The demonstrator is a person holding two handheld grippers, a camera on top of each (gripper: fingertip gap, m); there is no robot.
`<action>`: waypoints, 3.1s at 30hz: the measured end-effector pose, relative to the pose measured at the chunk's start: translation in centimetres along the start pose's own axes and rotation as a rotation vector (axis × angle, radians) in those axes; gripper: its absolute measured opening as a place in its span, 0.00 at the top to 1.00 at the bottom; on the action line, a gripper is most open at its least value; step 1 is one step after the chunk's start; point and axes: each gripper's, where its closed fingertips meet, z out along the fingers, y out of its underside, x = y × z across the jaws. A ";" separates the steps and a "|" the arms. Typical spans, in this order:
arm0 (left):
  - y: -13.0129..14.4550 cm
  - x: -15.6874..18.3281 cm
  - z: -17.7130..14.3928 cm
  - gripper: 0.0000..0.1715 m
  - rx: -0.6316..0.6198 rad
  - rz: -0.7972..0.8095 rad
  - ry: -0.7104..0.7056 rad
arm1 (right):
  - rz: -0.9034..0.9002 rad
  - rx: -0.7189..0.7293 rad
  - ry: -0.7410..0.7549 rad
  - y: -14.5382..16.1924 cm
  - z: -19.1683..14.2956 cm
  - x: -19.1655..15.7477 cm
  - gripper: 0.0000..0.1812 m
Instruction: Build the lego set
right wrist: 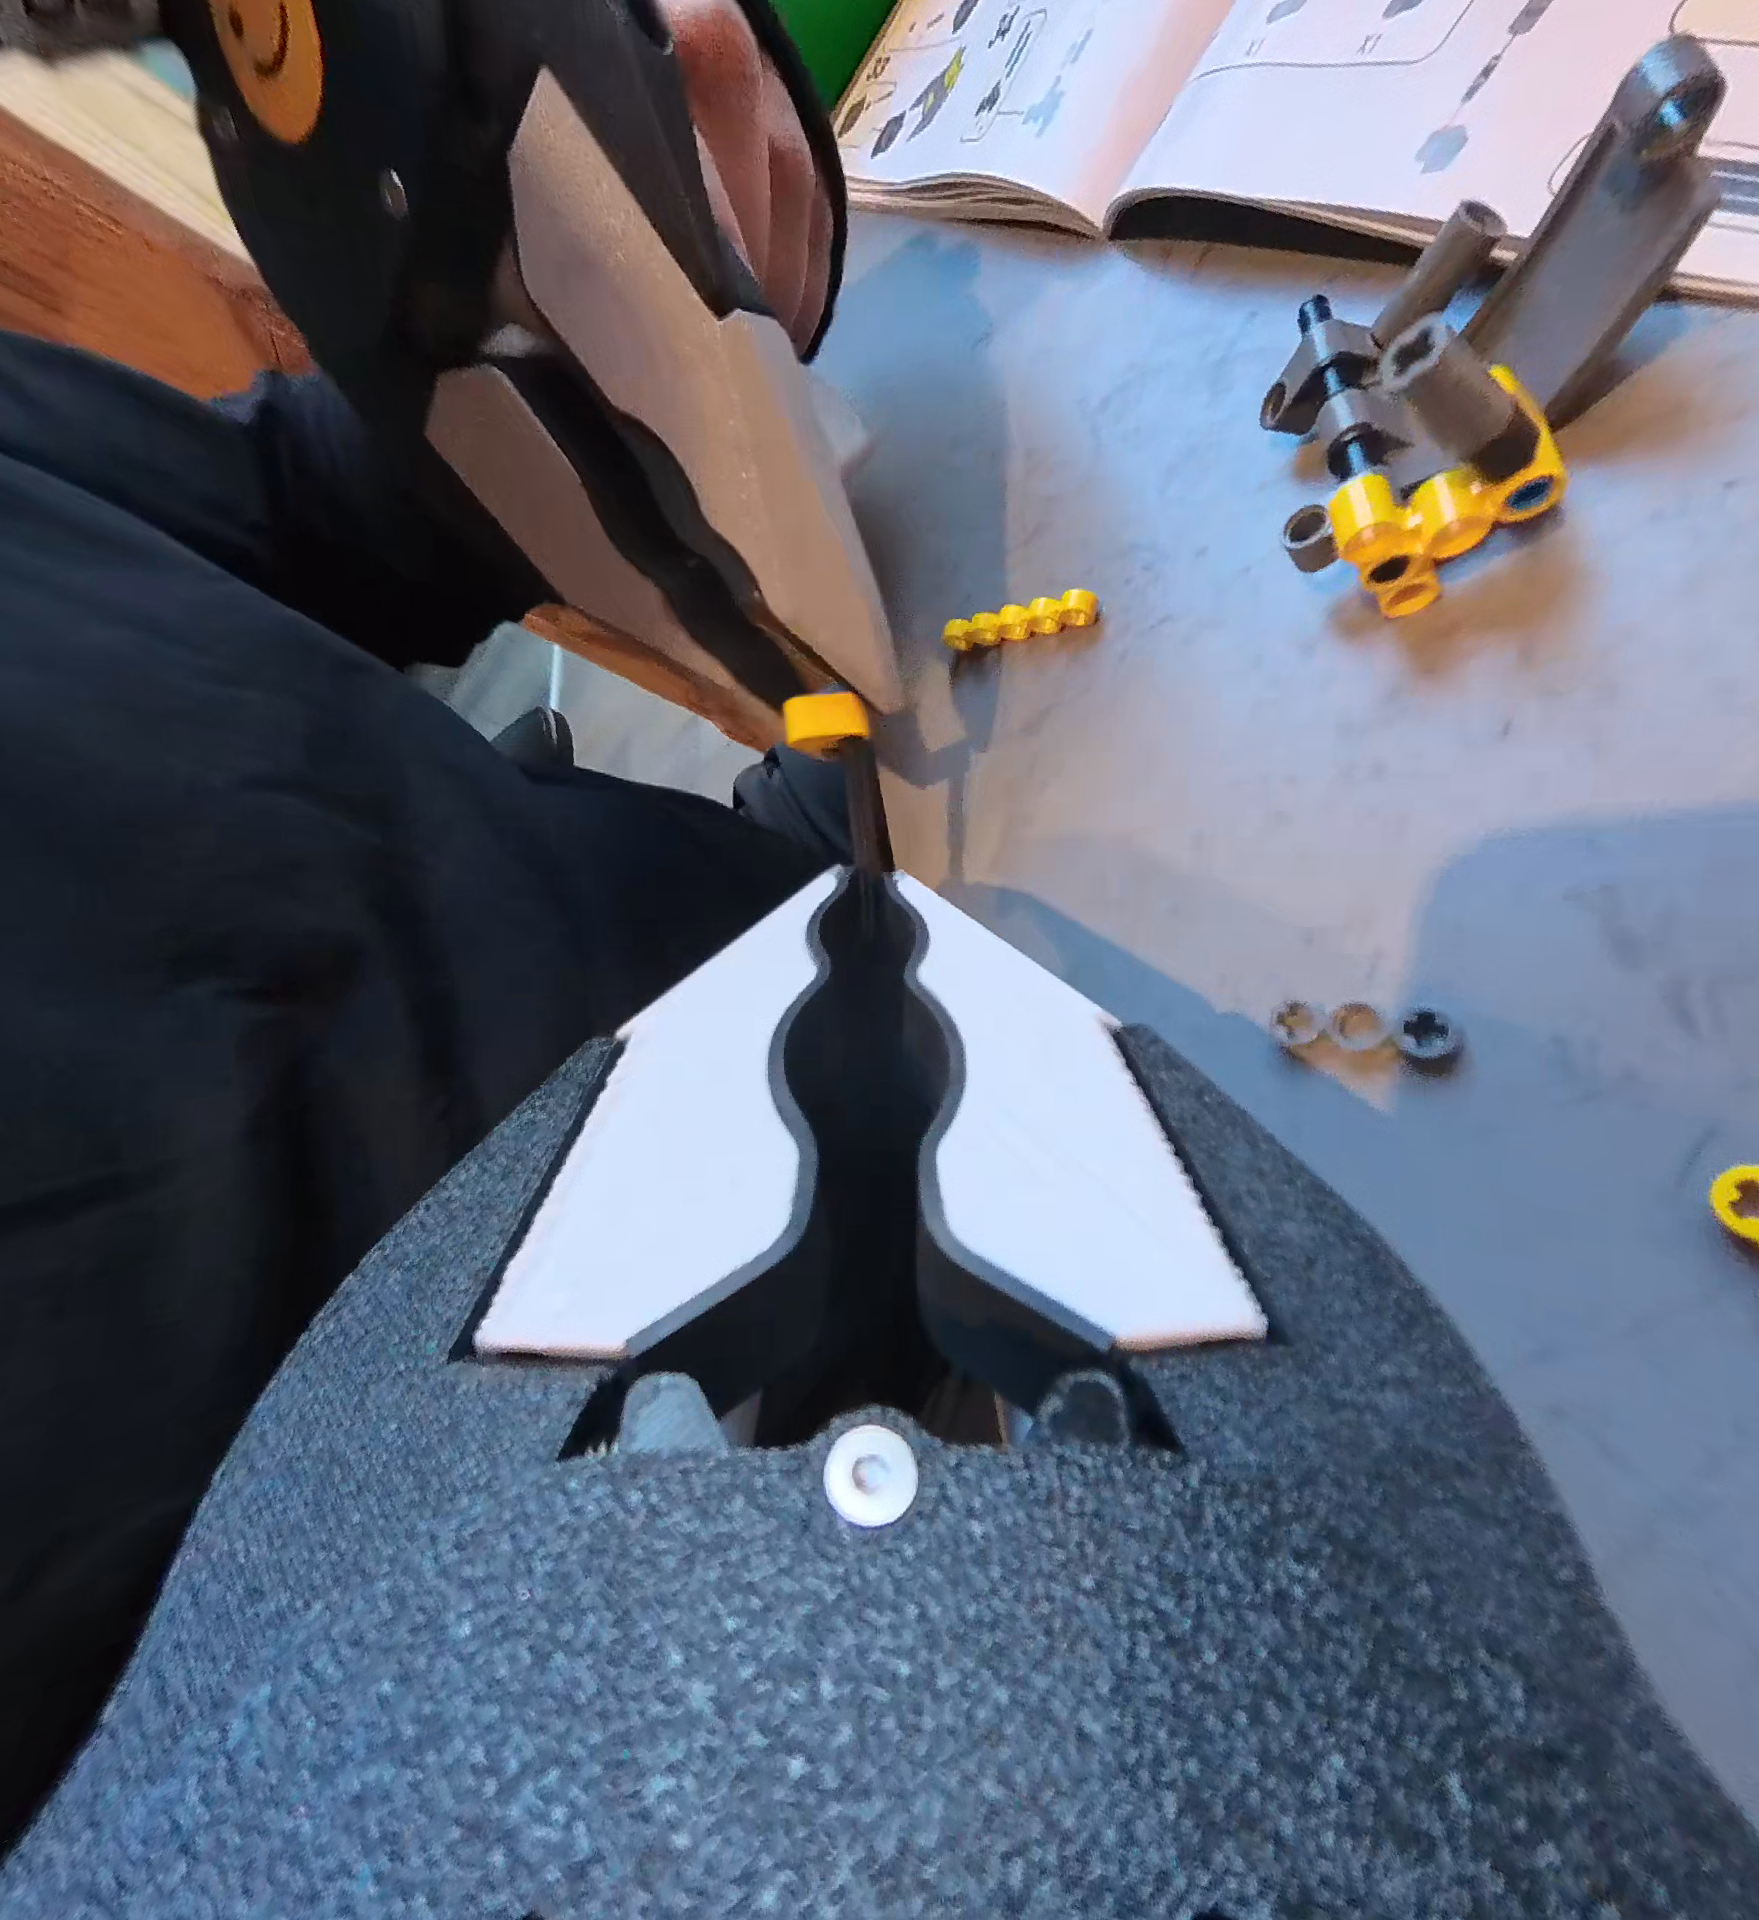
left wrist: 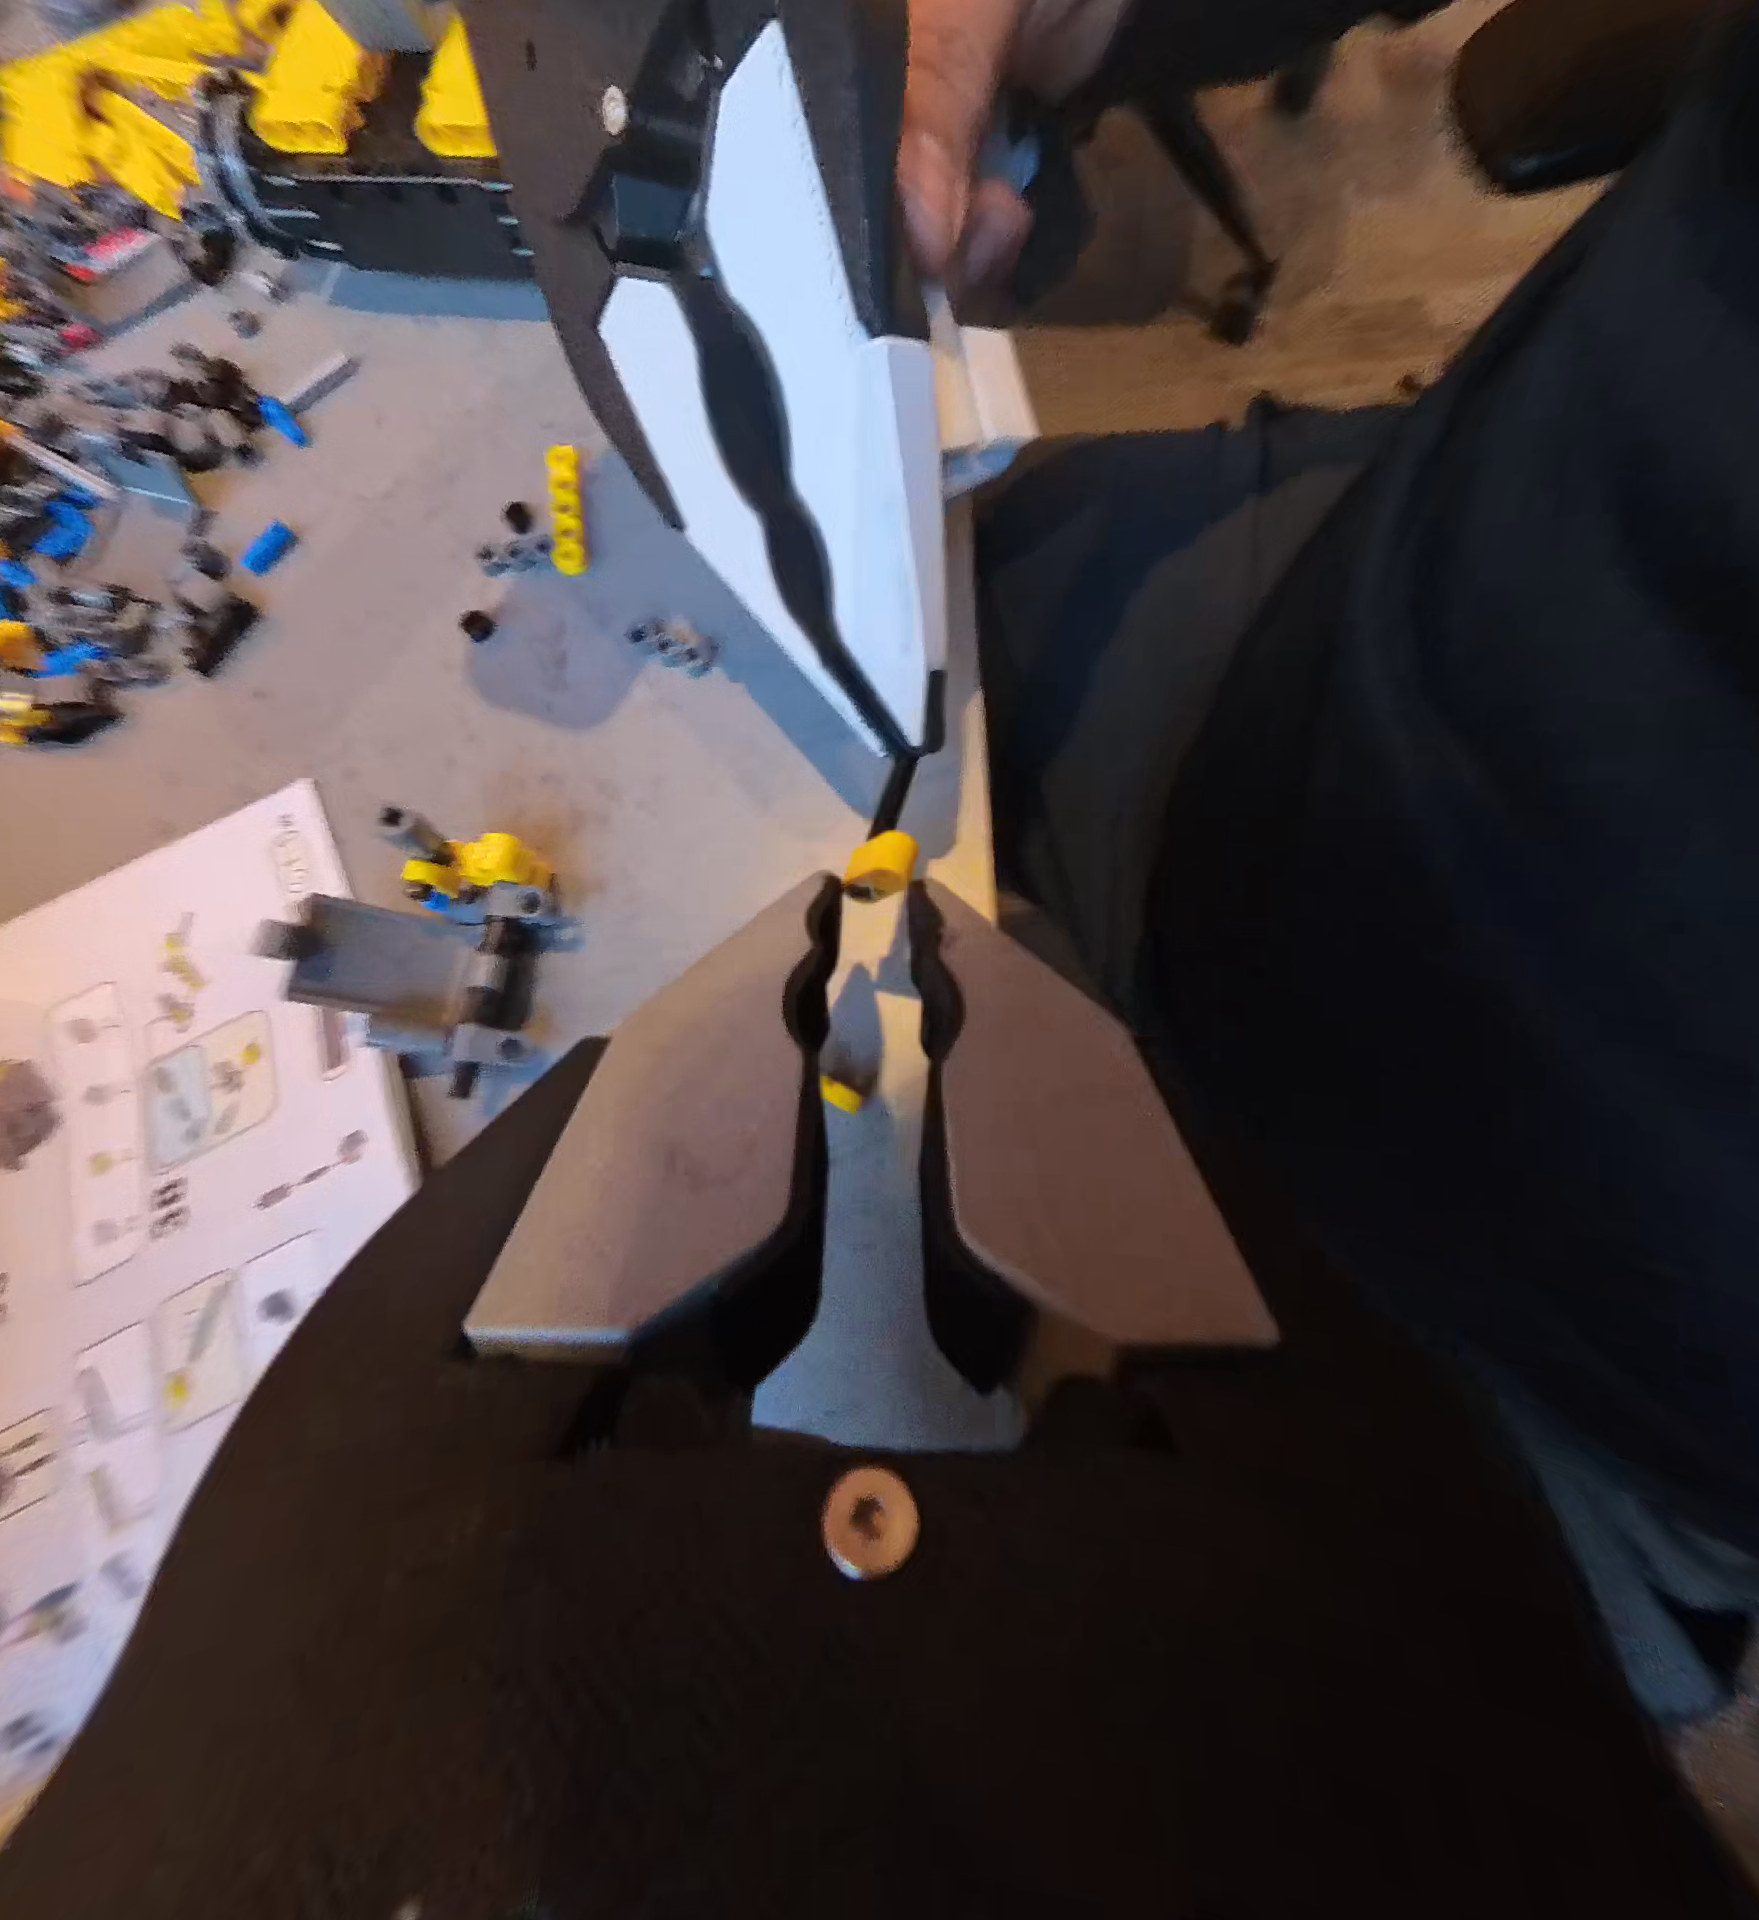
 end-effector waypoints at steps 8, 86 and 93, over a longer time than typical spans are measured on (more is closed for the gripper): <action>-0.6 0.4 -0.1 0.94 0.035 -0.100 0.111 | 0.035 0.014 -0.090 -0.2 -0.1 -0.7 0.98; 4.4 -1.2 -0.1 0.89 -0.221 -0.364 -0.179 | -0.266 -0.120 0.546 -0.9 -0.8 2.4 0.83; 4.3 -1.4 0.1 0.97 -0.194 -0.349 -0.142 | -0.594 -0.282 0.471 -2.3 2.2 2.9 0.84</action>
